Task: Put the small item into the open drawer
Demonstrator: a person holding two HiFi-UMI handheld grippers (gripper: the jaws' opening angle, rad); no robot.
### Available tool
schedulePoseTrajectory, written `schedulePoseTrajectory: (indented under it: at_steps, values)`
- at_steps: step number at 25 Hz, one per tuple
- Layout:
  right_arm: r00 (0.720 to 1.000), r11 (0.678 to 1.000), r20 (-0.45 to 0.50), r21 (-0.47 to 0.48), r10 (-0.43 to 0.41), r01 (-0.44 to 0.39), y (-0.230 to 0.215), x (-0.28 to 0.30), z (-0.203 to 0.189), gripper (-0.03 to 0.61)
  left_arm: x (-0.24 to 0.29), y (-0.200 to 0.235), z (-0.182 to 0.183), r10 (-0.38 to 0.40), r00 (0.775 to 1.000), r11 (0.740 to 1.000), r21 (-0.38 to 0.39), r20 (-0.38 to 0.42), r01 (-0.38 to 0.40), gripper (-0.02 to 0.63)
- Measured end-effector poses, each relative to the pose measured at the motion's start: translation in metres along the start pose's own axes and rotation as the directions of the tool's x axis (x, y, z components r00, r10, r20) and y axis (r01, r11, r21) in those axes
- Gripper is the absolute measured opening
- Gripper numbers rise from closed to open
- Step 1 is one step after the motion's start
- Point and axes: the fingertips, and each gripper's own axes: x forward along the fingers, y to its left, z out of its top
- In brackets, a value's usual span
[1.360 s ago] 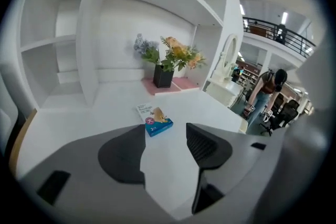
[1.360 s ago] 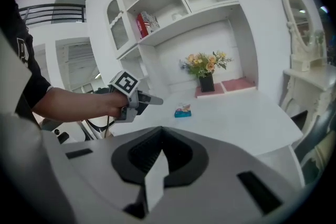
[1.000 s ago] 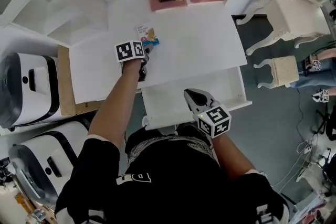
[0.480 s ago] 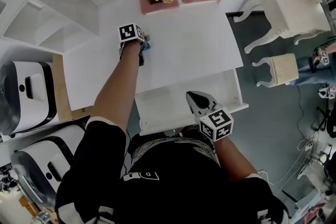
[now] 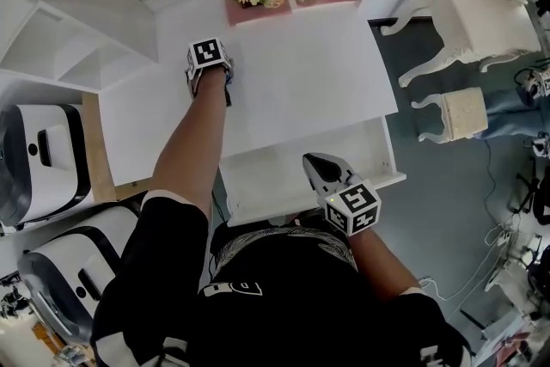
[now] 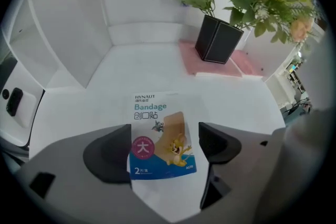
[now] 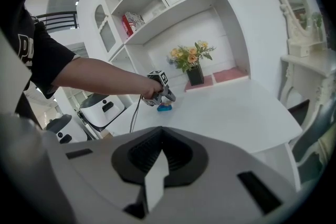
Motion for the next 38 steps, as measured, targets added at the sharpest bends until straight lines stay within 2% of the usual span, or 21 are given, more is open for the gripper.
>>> schedulePoseTrajectory:
  at_steps: [5, 11, 15, 22, 28, 32, 38]
  values:
    - [1.0, 1.0, -0.007, 0.001, 0.013, -0.013, 0.006, 0.008, -0.001, 0.009, -0.002, 0.017, 0.004, 0.015, 1.0, 1.0, 0.009, -0.002, -0.015, 0.399]
    - [1.0, 1.0, -0.011, -0.003, 0.021, -0.021, 0.011, 0.012, -0.002, 0.009, 0.0, 0.012, -0.001, -0.057, 0.997, 0.998, -0.026, -0.054, 0.056, 0.42]
    - [1.0, 1.0, -0.017, 0.006, 0.008, -0.008, 0.006, 0.009, -0.006, 0.009, 0.012, 0.009, -0.01, -0.056, 0.994, 0.998, -0.005, -0.097, 0.055, 0.422]
    - [1.0, 1.0, -0.028, 0.024, -0.007, 0.008, -0.002, 0.008, -0.012, 0.009, 0.016, 0.01, -0.013, -0.033, 0.993, 0.999, 0.038, -0.111, 0.037, 0.428]
    - [1.0, 1.0, -0.032, 0.023, -0.002, 0.003, 0.001, 0.01, -0.012, 0.009, 0.015, 0.01, -0.012, -0.043, 0.997, 0.997, 0.063, -0.067, 0.047, 0.428]
    - [0.999, 1.0, -0.034, 0.025, -0.012, 0.012, 0.002, 0.006, -0.015, 0.009, 0.014, 0.01, -0.014, -0.043, 0.997, 0.996, 0.071, -0.064, 0.048, 0.428]
    - [0.999, 0.999, -0.017, 0.024, -0.038, 0.038, 0.007, 0.002, -0.014, 0.009, 0.009, 0.008, -0.022, -0.062, 0.996, 0.985, 0.158, -0.07, 0.072, 0.428]
